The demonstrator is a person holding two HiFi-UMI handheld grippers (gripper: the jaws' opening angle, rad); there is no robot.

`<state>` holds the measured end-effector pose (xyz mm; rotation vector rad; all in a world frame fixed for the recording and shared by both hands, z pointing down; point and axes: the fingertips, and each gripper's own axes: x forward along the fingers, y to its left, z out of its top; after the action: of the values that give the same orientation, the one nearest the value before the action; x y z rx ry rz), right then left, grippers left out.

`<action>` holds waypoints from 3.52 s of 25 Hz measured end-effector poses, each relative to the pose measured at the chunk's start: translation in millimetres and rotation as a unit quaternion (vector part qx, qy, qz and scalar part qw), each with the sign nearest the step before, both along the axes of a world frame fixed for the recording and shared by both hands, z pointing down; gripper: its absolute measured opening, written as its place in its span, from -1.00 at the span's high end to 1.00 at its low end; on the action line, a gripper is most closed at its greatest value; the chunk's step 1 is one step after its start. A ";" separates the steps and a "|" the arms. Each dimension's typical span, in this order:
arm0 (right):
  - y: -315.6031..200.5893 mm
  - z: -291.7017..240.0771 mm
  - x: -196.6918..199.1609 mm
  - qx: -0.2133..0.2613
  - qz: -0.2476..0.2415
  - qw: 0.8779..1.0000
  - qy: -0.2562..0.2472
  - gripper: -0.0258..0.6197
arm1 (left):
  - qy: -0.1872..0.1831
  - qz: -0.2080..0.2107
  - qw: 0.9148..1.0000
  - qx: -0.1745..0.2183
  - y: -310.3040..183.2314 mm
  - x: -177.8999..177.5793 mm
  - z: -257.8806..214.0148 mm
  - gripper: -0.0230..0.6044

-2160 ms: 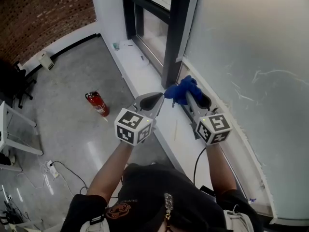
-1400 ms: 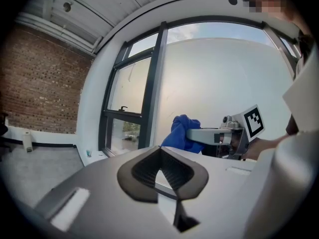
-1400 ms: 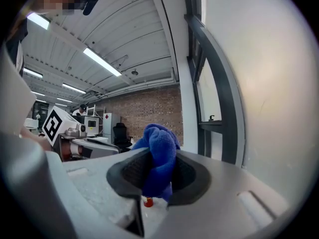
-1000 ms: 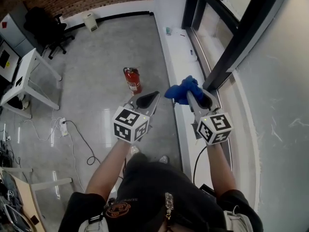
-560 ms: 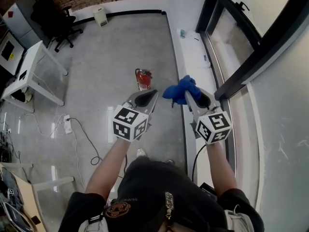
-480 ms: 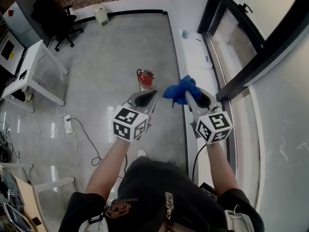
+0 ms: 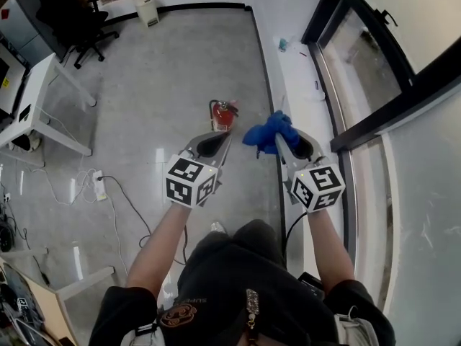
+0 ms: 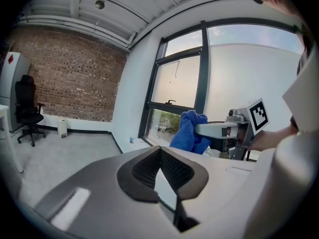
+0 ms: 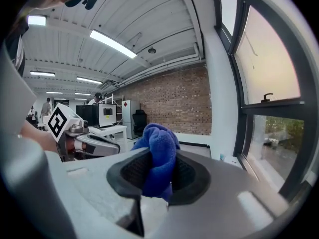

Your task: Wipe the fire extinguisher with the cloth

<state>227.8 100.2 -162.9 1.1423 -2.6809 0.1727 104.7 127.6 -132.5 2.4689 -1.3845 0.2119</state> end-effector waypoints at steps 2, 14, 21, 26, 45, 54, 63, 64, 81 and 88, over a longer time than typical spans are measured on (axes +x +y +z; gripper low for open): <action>-10.1 10.9 -7.4 -0.010 -0.002 1.000 0.009 0.65 | 0.002 -0.003 1.000 -0.009 -11.6 -8.8 9.8 0.91; -111.7 96.1 -30.2 -0.038 -0.057 0.997 0.019 0.65 | -0.023 -0.038 0.997 -0.058 -98.1 -27.5 83.9 0.91; -160.4 165.6 -47.8 -0.061 -0.062 0.996 0.032 0.65 | -0.038 -0.054 0.994 -0.082 -136.9 -50.4 134.8 0.91; -183.1 222.2 -70.2 -0.078 -0.046 0.994 0.068 0.65 | -0.036 -0.033 0.994 -0.093 -164.4 -75.8 183.5 0.91; -275.9 425.1 -131.6 -0.128 0.194 0.954 0.187 0.65 | -0.027 0.141 0.986 -0.087 -271.3 -190.5 353.3 0.91; -310.1 487.6 -148.0 -0.052 0.227 0.955 0.184 0.65 | -0.041 0.140 0.988 -0.051 -299.5 -182.7 453.8 0.91; -315.8 503.6 -210.0 0.047 0.170 0.954 0.243 0.65 | -0.035 0.121 0.992 -0.005 -302.9 -194.7 496.4 0.91; -315.2 505.2 -217.1 0.055 0.163 0.954 0.247 0.65 | -0.036 0.118 0.992 -0.001 -301.6 -197.3 496.9 0.91; -288.0 554.6 -246.6 0.078 0.095 0.938 0.325 0.66 | -0.076 0.109 0.991 0.003 -283.1 -209.2 492.8 0.91; -274.5 552.1 -189.2 0.069 0.159 0.956 0.238 0.66 | -0.081 0.136 0.987 -0.008 -277.7 -180.5 507.1 0.91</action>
<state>38.6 -174.2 389.2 1.4388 -2.1044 -0.2192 -75.8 -150.2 374.6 2.6718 -1.0930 0.4914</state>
